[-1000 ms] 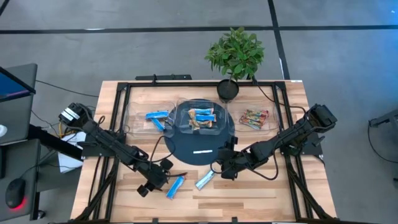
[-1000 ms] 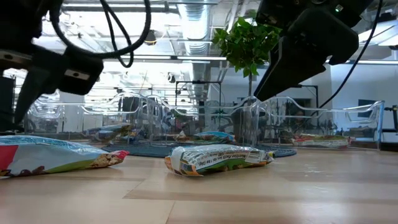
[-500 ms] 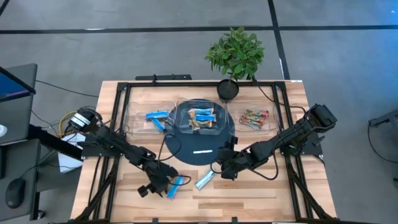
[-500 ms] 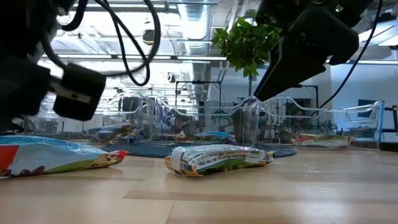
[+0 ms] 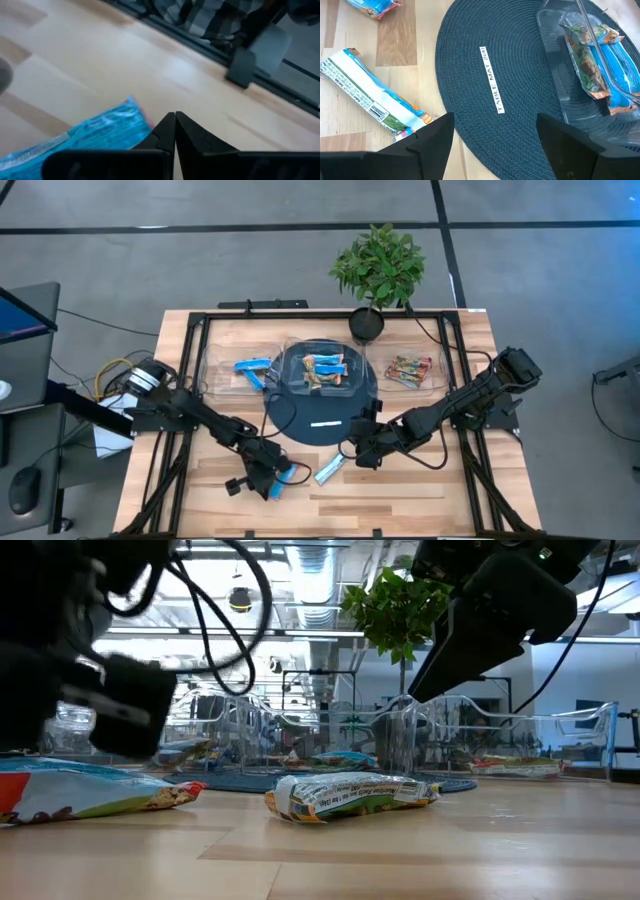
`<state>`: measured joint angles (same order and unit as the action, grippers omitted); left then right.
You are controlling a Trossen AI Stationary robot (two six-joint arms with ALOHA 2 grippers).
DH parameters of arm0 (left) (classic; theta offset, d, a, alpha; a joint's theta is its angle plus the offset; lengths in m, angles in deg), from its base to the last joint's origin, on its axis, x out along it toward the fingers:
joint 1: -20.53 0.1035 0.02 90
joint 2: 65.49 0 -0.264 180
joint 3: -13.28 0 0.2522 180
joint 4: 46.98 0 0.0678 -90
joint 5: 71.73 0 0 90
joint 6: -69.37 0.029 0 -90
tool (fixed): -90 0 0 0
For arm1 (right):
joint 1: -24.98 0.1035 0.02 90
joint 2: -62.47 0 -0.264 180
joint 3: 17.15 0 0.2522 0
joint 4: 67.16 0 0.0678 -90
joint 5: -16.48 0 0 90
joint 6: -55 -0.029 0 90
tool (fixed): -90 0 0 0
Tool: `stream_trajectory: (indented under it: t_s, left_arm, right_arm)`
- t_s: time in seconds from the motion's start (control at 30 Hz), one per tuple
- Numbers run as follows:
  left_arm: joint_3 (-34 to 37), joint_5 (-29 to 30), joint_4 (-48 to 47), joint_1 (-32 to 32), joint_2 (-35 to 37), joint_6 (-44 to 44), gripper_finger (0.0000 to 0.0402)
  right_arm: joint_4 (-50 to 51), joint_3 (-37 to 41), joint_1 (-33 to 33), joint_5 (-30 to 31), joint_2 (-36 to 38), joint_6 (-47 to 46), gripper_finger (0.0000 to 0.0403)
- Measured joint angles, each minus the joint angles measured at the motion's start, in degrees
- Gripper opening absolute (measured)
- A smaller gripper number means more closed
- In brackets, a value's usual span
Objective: Pick and place Granola Bars by type
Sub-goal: Move the red snack bar to the center of the table, then put the red snack bar into the right transparent bin
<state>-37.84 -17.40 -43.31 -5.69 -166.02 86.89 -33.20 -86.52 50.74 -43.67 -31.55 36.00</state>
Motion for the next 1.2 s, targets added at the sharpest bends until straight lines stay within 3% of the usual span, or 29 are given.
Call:
stream_trajectory:
  t_s: [0.27, 0.53, 0.83, 1.0, 1.2]
  left_arm:
    - [-3.10, 2.10, 3.27, 3.24, -4.68, -0.09, 0.0006]
    - [-3.15, 27.73, 12.32, 8.32, -4.66, -1.22, 0.0006]
    - [-3.15, 29.76, 17.07, 9.24, -4.55, 2.63, 0.0006]
    - [-3.08, 31.44, 15.35, 9.22, -3.78, 3.32, 0.0006]
    - [-2.24, 41.33, 3.40, 8.93, 5.01, 3.80, 0.0006]
  right_arm:
    - [-0.01, 0.00, -0.02, 0.00, 0.00, 0.00, 0.0275]
    - [0.33, 0.00, -0.02, 0.00, 0.02, 0.00, 0.0275]
    - [-0.82, 0.00, 0.00, 0.00, 0.02, 0.29, 0.0275]
    - [-12.98, 1.82, -0.91, -0.95, -2.45, 11.76, 0.0275]
    - [-27.12, 2.45, -4.77, -10.86, -8.20, 23.84, 0.0275]
